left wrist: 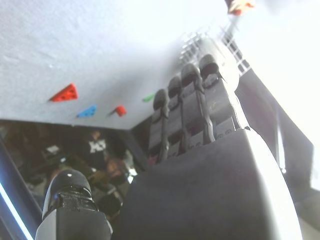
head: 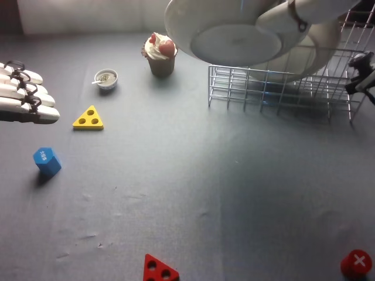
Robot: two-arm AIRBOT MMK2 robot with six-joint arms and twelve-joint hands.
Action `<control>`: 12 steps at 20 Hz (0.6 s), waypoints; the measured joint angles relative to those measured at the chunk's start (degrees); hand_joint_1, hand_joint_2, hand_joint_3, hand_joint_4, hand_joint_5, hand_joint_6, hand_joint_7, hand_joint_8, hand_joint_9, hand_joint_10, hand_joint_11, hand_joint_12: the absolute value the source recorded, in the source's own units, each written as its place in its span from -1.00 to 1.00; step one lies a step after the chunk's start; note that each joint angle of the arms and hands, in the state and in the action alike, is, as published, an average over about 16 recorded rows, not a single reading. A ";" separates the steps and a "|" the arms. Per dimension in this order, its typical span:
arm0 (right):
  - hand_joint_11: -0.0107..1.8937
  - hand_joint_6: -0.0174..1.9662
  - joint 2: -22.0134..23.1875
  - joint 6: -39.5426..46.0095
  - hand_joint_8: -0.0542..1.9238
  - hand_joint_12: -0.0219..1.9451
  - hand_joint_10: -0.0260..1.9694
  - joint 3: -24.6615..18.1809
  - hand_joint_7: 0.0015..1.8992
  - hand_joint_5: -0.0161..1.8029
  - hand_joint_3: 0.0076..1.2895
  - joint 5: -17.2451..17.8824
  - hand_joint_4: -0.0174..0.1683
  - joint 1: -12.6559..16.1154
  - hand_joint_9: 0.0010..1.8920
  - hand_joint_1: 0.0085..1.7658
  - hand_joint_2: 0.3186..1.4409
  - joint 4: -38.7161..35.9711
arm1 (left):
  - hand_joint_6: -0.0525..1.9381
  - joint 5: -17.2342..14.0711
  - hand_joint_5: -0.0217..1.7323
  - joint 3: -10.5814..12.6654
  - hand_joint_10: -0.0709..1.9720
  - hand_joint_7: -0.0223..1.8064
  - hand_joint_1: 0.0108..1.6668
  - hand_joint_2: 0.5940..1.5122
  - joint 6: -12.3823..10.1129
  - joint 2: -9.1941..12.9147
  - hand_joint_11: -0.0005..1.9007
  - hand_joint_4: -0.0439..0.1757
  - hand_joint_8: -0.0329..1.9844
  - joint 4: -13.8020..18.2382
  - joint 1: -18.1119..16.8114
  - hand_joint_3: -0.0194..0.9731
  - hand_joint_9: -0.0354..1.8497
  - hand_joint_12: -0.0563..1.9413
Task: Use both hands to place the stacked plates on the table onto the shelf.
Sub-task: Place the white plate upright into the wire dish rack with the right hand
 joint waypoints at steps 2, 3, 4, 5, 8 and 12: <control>0.08 -0.19 -0.01 -0.25 -0.42 0.22 -0.33 1.16 0.20 0.05 -0.99 -0.75 -0.91 0.11 0.25 0.67 0.16 1.83 | -0.94 -0.16 -0.76 -0.16 -0.92 -0.76 -0.97 -0.17 0.00 0.00 -0.82 -0.59 -0.97 0.14 -0.08 -0.98 -0.74 -0.93; 0.07 -0.19 -0.02 -0.37 -0.42 0.28 -0.33 1.70 0.20 0.05 -0.99 -1.09 -0.91 0.08 0.24 0.67 0.16 2.66 | -0.94 -0.22 -0.76 -0.27 -0.92 -0.76 -0.97 -0.17 0.00 0.00 -0.82 -0.59 -0.97 0.24 -0.09 -0.98 -0.74 -0.93; 0.06 -0.19 -0.03 -0.49 -0.43 0.34 -0.33 2.22 0.19 0.05 -0.99 -1.43 -0.91 0.02 0.24 0.67 0.16 3.45 | -0.94 -0.28 -0.76 -0.39 -0.92 -0.76 -0.96 -0.17 0.00 -0.01 -0.81 -0.59 -0.97 0.35 -0.09 -0.98 -0.74 -0.93; 0.05 -0.19 -0.03 -0.62 -0.44 0.38 -0.34 2.72 0.19 0.05 -0.99 -1.73 -0.91 -0.08 0.24 0.67 0.16 4.16 | -0.94 -0.33 -0.76 -0.53 -0.92 -0.76 -0.96 -0.17 0.00 -0.01 -0.81 -0.59 -0.97 0.45 -0.09 -0.98 -0.74 -0.93; 0.05 -0.19 -0.08 -0.88 -0.44 0.40 -0.33 4.10 0.19 0.06 -0.99 -2.32 -0.91 -0.53 0.23 0.68 0.16 5.86 | -0.94 -0.36 -0.76 -1.08 -0.92 -0.76 -0.96 -0.17 0.00 -0.01 -0.81 -0.59 -0.97 0.75 -0.09 -0.98 -0.74 -0.93; 0.05 -0.18 -0.26 -1.02 -0.43 0.39 -0.33 5.93 0.18 0.06 -0.99 -2.90 -0.91 -1.43 0.23 0.68 0.16 7.41 | -0.94 -0.23 -0.76 -2.02 -0.92 -0.76 -0.95 -0.17 -0.01 0.09 -0.81 -0.59 -0.97 0.98 -0.09 -0.97 -0.75 -0.93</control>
